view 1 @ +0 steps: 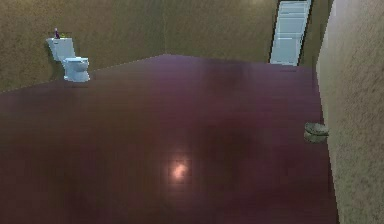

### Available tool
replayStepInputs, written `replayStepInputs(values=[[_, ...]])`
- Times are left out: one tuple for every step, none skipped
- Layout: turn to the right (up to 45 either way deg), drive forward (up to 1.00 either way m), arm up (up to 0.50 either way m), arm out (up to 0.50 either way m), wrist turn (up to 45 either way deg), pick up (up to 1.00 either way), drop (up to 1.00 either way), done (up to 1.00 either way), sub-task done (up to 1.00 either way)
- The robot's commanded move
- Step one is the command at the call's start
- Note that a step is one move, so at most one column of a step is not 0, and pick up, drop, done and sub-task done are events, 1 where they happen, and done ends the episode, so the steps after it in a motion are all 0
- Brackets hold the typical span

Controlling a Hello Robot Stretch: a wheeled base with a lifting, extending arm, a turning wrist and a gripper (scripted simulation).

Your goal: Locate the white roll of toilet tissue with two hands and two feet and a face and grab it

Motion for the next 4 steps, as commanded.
replayStepInputs(values=[[0.0, 0.00, -0.04, 0.00, 0.0, 0.00, 0.00, 0.00, 0.00], [0.0, 0.00, 0.00, 0.00, 0.0, 1.00, 0.00, 0.00, 0.00], [0.0, 0.00, 0.04, 0.00, 0.0, 0.00, 0.00, 0.00, 0.00], [0.0, 0.00, 0.00, 0.00, 0.0, 0.00, 0.00, 1.00, 0.00]])
